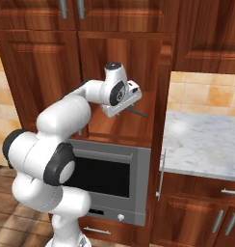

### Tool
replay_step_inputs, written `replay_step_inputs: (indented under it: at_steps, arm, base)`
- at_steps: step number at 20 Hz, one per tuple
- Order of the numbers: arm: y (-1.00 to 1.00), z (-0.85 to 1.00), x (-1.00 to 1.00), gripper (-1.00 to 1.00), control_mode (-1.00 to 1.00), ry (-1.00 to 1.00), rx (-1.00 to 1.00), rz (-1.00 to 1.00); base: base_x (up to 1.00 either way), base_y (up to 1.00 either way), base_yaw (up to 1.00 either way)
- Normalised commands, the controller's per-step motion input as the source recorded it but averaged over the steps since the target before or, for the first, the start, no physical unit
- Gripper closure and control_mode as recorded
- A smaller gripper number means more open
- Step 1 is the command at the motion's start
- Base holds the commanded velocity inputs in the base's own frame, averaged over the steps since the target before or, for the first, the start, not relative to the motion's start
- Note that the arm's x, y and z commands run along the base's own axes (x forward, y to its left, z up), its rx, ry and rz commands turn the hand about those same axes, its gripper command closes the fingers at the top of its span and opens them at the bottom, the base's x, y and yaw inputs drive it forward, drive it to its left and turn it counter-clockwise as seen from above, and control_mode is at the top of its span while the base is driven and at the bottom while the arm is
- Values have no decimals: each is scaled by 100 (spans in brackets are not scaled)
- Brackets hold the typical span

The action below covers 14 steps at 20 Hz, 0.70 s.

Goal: Open the cabinet and setup a tea strainer by placing it in the bowl upright.

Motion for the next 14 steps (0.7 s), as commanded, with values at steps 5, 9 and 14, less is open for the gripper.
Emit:
replay_step_inputs:
  at_steps: [5, 9, 14]
  arm:
    - [-14, -15, 29, -100, -100, 0, 0, 6]
    - [-1, -12, 29, -100, -100, 0, 0, 5]
    - [0, -12, 32, -100, -100, 0, 0, 6]
  base:
    - [0, 0, 0]
    - [0, 0, 0]
    - [0, 0, 0]
